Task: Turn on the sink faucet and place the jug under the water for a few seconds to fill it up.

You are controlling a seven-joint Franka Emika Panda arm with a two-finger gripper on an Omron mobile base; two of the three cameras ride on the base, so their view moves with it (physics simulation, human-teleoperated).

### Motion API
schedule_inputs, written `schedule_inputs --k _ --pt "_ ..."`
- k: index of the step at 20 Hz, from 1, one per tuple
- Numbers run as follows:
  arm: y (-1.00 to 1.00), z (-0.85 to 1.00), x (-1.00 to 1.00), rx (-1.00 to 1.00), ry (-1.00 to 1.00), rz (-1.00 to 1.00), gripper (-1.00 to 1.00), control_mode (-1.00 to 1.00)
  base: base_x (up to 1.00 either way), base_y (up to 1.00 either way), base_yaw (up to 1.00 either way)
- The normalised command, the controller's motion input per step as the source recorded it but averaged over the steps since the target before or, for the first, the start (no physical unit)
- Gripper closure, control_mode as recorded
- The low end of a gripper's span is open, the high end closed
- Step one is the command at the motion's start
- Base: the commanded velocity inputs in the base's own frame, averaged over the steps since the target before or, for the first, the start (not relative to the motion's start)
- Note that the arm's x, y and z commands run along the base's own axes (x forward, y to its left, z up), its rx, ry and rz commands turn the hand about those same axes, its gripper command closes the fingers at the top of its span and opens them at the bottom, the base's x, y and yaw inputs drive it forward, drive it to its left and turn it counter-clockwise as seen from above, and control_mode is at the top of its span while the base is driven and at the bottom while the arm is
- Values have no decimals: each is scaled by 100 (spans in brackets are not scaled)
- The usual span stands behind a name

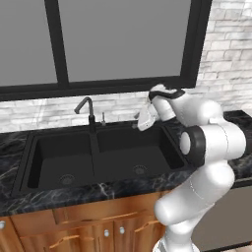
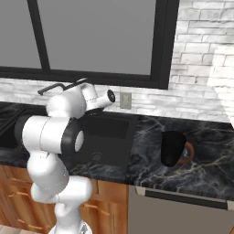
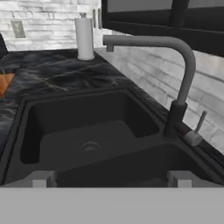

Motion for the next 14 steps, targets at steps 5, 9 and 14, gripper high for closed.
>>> schedule_inputs --k 5,9,14 --pt "64 -45 69 3 -9 6 -100 -100 0 0 0" --pt "31 -40 62 2 -6 8 -100 -100 0 0 0" --pt "21 -22 60 6 -1 9 -100 -100 0 0 0"
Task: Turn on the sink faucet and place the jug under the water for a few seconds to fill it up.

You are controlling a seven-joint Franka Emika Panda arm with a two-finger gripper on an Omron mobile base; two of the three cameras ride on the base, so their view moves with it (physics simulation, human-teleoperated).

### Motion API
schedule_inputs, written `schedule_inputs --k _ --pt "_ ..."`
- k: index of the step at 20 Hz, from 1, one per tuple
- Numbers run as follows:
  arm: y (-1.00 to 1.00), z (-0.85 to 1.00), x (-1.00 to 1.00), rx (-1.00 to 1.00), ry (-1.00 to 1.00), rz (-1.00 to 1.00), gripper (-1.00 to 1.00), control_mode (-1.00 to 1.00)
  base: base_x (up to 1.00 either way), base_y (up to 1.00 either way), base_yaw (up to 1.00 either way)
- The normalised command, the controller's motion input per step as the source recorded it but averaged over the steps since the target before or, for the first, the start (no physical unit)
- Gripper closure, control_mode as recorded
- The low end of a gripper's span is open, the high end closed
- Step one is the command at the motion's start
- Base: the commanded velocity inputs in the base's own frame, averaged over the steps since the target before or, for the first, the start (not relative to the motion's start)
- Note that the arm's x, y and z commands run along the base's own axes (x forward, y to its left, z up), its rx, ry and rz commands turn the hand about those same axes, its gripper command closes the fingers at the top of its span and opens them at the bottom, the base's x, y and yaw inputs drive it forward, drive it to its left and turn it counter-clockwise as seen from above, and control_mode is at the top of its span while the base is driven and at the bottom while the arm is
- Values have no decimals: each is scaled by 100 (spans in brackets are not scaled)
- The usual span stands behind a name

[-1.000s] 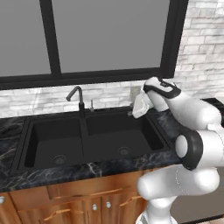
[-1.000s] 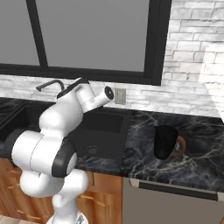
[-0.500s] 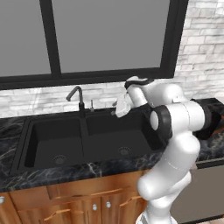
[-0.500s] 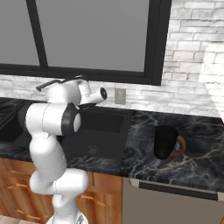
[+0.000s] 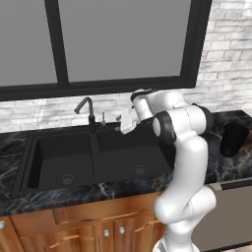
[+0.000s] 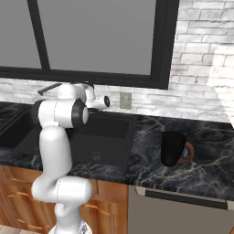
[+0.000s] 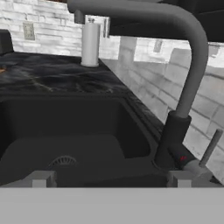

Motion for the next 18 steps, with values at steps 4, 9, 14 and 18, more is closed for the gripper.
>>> schedule_inputs --k 4,9,14,18 --pt "18 -9 53 8 -1 8 -100 -100 0 0 0" --pt "25 -5 57 2 0 0 -100 -100 0 0 0" --pt "14 -4 49 1 0 0 -100 -100 0 0 0" --pt "18 -8 41 0 2 0 -100 -100 0 0 0"
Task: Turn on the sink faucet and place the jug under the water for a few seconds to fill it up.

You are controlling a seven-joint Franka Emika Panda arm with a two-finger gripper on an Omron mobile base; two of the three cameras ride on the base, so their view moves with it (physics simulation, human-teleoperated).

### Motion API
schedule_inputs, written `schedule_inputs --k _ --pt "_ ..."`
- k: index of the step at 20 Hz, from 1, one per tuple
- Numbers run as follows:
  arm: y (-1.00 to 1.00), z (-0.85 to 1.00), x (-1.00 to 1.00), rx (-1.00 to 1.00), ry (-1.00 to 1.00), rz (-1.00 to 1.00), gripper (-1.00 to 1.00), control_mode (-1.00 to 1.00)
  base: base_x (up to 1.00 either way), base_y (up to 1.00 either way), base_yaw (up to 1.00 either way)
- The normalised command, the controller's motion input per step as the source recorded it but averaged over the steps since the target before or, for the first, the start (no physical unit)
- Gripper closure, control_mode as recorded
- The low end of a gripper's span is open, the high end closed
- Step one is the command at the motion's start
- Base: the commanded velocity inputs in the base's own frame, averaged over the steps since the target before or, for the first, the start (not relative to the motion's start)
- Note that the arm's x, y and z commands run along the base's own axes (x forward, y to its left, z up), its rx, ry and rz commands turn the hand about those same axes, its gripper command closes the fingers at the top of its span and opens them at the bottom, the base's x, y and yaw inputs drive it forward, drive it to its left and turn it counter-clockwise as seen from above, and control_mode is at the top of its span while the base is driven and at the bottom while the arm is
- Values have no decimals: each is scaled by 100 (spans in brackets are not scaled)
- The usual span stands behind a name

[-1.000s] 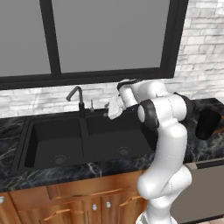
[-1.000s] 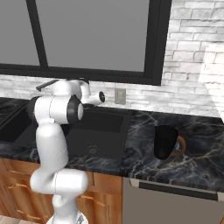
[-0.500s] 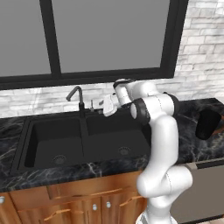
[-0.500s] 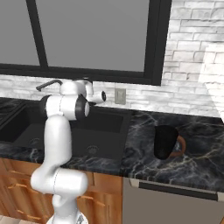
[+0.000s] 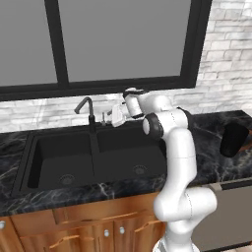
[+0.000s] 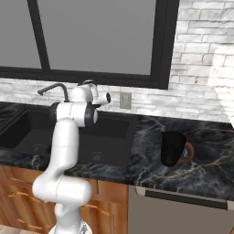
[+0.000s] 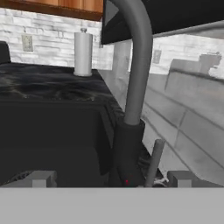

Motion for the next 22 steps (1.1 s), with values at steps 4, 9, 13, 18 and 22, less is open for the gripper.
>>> schedule_inputs --k 4,9,13,18,22 --pt "25 -16 35 0 4 0 -100 -100 0 0 0" --pt "30 -16 31 0 5 0 -100 -100 0 0 0" --pt "25 -16 32 0 3 0 -100 -100 0 0 0" --pt "16 -16 40 0 3 0 -100 -100 0 0 0" --pt "15 -11 35 0 1 -4 -100 -100 0 0 0"
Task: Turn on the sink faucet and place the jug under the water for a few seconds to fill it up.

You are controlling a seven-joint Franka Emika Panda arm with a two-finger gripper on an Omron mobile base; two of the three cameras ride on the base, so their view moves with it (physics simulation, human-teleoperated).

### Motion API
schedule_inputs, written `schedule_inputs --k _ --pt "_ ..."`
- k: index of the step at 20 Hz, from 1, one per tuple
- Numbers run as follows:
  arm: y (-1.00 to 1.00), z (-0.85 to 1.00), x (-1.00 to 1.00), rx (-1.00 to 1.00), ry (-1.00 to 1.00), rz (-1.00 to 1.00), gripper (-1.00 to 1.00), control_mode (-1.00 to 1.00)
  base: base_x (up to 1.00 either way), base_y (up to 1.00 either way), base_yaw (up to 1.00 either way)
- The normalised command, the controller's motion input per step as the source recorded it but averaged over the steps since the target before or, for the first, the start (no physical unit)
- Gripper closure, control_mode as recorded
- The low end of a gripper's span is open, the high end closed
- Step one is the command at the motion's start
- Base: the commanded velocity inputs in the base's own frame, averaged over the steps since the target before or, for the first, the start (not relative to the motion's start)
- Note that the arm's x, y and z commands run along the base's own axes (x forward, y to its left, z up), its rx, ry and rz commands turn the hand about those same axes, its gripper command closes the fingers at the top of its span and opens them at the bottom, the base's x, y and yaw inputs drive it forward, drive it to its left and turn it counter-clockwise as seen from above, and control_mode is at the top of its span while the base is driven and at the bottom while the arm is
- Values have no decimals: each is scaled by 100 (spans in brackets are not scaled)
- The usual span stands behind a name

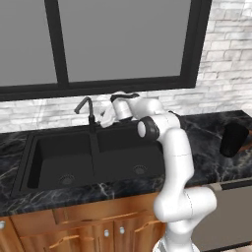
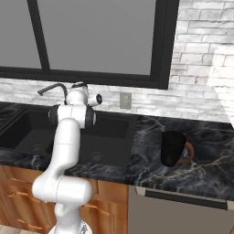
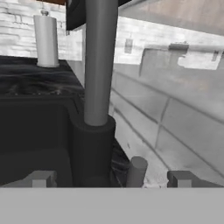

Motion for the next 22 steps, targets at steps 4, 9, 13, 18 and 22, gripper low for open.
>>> schedule_inputs --k 4,9,13,18,22 --pt "17 -2 23 0 1 -8 100 -100 0 0 0" --pt "3 0 32 2 1 -9 100 -100 0 0 0" --pt "0 0 28 0 0 -15 100 -100 0 0 0" --pt "-13 0 24 2 5 -25 100 -100 0 0 0" --pt "-36 0 18 6 13 -34 100 -100 0 0 0"
